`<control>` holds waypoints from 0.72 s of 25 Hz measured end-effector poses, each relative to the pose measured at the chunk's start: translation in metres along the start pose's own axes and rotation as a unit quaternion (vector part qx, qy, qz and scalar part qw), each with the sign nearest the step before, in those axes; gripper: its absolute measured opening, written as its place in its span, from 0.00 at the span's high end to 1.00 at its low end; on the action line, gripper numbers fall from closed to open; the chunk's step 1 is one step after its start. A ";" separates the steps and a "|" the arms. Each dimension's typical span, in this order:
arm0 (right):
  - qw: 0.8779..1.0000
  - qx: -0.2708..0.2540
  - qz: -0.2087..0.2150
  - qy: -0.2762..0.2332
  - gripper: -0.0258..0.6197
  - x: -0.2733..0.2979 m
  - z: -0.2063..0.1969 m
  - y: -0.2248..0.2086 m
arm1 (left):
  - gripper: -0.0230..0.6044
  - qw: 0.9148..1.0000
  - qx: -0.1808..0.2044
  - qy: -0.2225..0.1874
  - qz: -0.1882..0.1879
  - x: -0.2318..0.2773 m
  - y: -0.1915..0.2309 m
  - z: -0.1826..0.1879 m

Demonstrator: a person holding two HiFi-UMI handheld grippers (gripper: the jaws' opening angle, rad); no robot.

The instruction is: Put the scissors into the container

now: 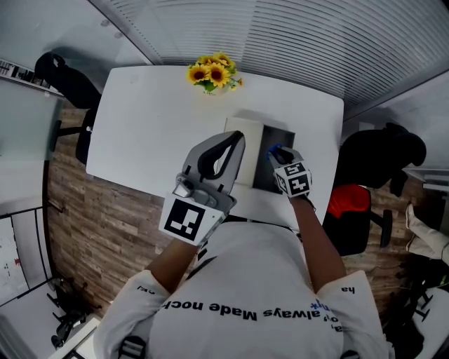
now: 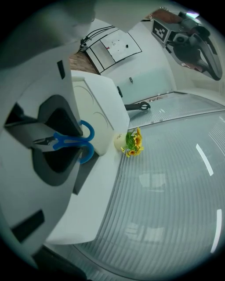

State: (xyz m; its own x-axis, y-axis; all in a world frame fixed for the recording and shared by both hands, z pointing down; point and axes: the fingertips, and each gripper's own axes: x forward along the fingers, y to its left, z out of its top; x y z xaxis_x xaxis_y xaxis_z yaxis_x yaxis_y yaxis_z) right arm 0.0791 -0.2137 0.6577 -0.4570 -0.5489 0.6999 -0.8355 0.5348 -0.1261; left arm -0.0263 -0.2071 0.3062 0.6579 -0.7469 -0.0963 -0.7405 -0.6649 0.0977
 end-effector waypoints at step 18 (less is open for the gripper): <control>0.997 0.054 -0.009 0.062 0.81 0.042 -0.013 -0.017 | 0.92 1.000 0.004 0.004 0.006 -0.008 0.006 0.000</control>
State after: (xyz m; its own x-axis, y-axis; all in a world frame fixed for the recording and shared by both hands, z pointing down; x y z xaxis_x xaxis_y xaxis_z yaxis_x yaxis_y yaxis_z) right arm 0.0783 -0.2377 0.6987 -0.4055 -0.4703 0.7839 -0.8746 0.4491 -0.1830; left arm -0.0360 -0.2057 0.3074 0.6502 -0.7548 -0.0873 -0.7492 -0.6560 0.0913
